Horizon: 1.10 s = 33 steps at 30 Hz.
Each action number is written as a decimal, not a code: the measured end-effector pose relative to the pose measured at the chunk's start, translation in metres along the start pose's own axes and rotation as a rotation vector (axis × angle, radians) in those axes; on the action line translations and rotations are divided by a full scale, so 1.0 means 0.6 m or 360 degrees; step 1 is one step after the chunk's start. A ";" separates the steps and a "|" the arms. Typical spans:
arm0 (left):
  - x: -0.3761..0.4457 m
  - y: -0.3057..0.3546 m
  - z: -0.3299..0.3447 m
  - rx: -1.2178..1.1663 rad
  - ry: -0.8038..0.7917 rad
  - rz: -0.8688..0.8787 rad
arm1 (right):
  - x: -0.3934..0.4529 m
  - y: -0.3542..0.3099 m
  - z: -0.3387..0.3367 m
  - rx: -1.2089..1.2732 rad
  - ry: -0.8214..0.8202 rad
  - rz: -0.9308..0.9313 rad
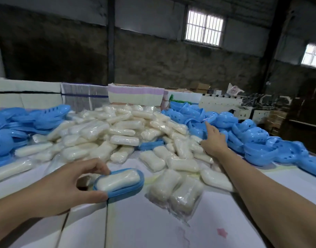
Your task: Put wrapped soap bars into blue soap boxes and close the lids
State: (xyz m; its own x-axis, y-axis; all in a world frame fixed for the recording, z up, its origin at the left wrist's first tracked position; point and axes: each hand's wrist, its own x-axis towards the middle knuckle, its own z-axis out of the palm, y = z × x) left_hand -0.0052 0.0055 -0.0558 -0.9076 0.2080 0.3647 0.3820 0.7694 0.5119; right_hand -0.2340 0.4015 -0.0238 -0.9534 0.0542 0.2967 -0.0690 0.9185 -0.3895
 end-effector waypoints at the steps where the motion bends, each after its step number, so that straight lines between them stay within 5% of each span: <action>1: 0.000 -0.005 -0.001 0.0019 -0.0003 -0.0006 | 0.007 0.001 0.003 -0.0020 -0.0078 -0.0063; 8: -0.008 -0.018 -0.002 0.0125 0.0002 -0.0072 | 0.016 0.003 0.009 0.0048 0.0122 -0.0057; 13: -0.010 -0.011 -0.003 0.0116 0.0017 -0.0117 | 0.023 0.012 0.014 0.0683 0.0064 0.0009; 23: -0.009 0.017 0.000 0.0011 0.0058 -0.0102 | 0.035 0.010 0.015 0.0473 0.0002 0.0251; 33: -0.011 0.020 0.000 0.0103 0.0028 -0.0106 | 0.051 0.033 0.020 0.0902 0.0119 0.0187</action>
State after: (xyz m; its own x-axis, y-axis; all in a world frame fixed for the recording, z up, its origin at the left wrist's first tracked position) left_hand 0.0055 0.0133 -0.0524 -0.9272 0.1451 0.3454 0.3086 0.8186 0.4845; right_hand -0.2684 0.4168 -0.0329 -0.9422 0.1894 0.2763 -0.1302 0.5529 -0.8230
